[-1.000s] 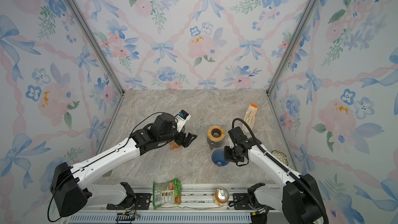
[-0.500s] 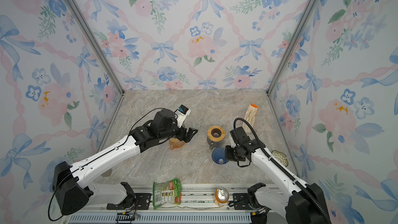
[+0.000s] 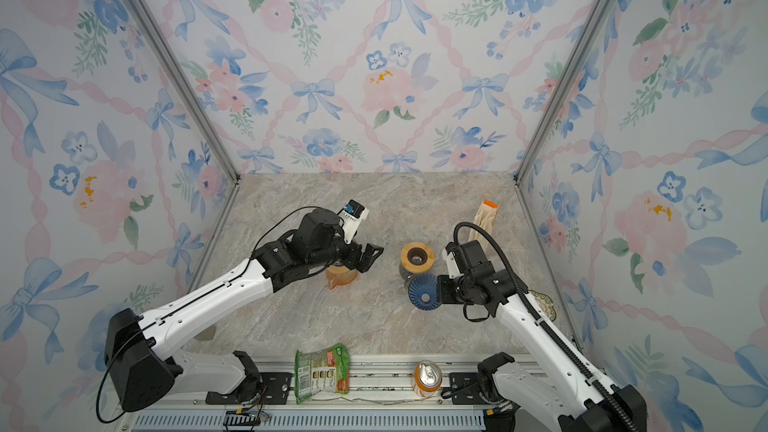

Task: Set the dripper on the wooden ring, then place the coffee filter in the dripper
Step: 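Lift the blue dripper and carry it over the ring with the right gripper, then lower the blue dripper onto the wooden ring with the right gripper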

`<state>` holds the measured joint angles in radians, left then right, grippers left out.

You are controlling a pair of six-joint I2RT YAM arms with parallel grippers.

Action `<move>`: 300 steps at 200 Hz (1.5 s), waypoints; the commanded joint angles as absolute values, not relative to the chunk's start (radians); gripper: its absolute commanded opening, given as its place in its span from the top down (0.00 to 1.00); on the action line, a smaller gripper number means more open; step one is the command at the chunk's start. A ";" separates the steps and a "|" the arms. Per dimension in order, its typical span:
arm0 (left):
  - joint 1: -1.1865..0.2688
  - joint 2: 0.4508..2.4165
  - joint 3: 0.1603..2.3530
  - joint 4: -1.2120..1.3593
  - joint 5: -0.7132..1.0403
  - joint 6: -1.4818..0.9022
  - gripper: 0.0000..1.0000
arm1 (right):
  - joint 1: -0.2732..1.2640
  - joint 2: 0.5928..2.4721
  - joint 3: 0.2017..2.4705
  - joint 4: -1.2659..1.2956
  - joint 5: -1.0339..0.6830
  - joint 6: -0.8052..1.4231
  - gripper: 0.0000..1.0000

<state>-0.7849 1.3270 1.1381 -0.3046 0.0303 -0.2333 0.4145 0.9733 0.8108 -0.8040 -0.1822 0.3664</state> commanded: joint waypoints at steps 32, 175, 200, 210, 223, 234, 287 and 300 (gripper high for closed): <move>-0.779 1.322 1.163 -0.299 0.023 -0.246 0.02 | 0.423 0.935 0.917 -0.797 -0.223 0.332 0.98; -0.747 1.430 1.266 -0.299 0.068 -0.248 0.02 | 0.304 1.175 1.121 -0.712 -0.277 0.365 0.97; -0.742 1.464 1.291 -0.299 0.083 -0.244 0.02 | 0.279 1.217 1.130 -0.709 -0.288 0.365 0.97; -0.739 1.475 1.300 -0.299 0.088 -0.243 0.02 | 0.270 1.235 1.135 -0.715 -0.290 0.363 0.97; -0.736 1.487 1.309 -0.299 0.093 -0.241 0.02 | 0.260 1.256 1.142 -0.722 -0.294 0.356 0.97; -0.731 1.496 1.315 -0.299 0.099 -0.241 0.02 | 0.253 1.273 1.145 -0.722 -0.307 0.351 0.97; -0.711 1.545 1.345 -0.299 0.141 -0.233 0.02 | 0.247 1.354 1.178 -0.724 -0.316 0.346 0.96; -0.706 1.551 1.350 -0.299 0.148 -0.231 0.02 | 0.247 1.386 1.200 -0.751 -0.318 0.340 0.96</move>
